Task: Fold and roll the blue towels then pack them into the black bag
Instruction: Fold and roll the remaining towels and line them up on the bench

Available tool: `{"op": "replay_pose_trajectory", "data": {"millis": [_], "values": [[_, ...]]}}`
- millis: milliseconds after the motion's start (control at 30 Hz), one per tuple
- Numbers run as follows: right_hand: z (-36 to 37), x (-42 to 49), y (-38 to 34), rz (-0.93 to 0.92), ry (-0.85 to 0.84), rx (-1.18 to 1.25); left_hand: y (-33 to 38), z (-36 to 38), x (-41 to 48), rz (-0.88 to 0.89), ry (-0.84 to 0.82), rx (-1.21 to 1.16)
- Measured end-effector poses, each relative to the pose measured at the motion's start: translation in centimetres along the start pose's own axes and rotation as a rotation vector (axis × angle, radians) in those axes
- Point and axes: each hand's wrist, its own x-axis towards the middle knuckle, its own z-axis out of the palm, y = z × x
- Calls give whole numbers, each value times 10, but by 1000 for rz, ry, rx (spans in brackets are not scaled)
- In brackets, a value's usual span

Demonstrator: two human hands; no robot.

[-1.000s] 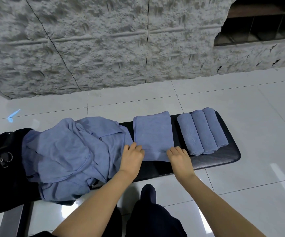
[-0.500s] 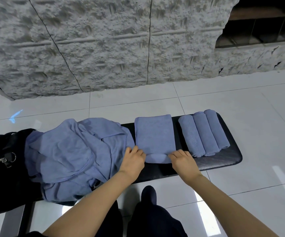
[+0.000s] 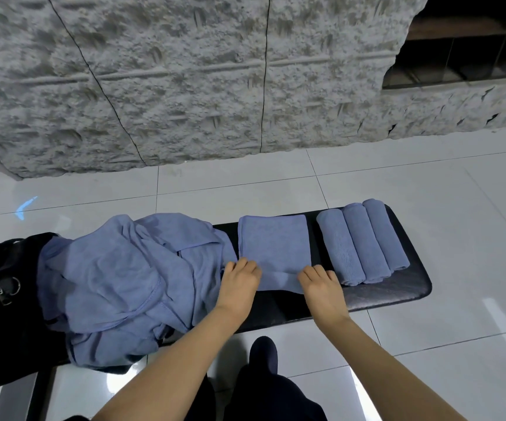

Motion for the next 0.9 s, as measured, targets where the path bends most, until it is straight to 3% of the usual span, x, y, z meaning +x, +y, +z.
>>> {"op": "replay_pose_trajectory", "data": {"millis": [133,267,400,500,600,667,800,900], "values": [[10,-14,2,-65,65,19,-7,14,-13,156,0,91],[9,-3,2,-8,13,23,-4,12,-9,133,-37,129],[0,1,10,-43,-42,68,-9,2,-5,139,-76,47],[-16,-7,15,-37,-187,112,-14,-8,-10,169,-188,-140],[-21,-3,20,38,-294,204,-18,-14,-7,3,-278,-400],[-22,6,17,112,-258,228,-15,-16,2,-96,-293,-455],[-14,18,5,135,-52,171,-5,-11,15,-133,-8,-407],[-5,9,-3,18,30,88,3,-7,12,18,81,-296]]}}
